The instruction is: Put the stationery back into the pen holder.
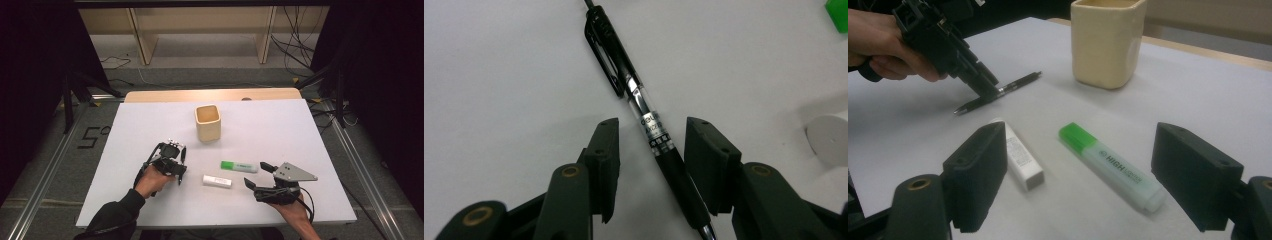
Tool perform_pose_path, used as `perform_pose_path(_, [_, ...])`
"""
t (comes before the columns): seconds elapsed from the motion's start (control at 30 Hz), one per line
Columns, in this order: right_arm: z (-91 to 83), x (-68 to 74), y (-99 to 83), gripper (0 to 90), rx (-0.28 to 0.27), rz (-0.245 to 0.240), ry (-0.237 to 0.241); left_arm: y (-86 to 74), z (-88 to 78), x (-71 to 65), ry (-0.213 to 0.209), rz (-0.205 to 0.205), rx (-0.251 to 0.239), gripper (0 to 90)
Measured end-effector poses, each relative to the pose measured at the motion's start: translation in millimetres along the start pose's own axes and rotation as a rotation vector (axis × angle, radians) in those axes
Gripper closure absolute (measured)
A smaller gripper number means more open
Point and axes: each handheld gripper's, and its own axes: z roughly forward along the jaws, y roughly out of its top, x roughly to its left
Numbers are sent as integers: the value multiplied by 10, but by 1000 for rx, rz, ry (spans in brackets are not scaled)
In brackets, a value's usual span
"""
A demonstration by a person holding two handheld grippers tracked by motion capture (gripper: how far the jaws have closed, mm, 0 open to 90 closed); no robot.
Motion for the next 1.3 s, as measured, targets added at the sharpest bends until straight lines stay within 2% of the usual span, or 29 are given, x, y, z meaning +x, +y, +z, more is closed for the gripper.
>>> perform_pose_path(0.1, [3,-1,0,233,1,0,0,11,36,-27,6,2,12,578])
perform_pose_path(0.33, [7,0,-1,233,3,1,-3,30,54,-79,44,19,5,630])
perform_pose_path(0.67, [9,0,-3,234,6,2,-2,31,50,-79,17,34,8,739])
perform_pose_path(1.0, [12,8,-2,236,9,0,0,31,45,-42,-13,117,7,787])
perform_pose_path(1.1, [6,7,-1,237,7,1,0,45,42,-8,-36,121,18,789])
perform_pose_path(1.3, [7,10,0,237,5,-2,3,60,7,71,-74,114,10,790])
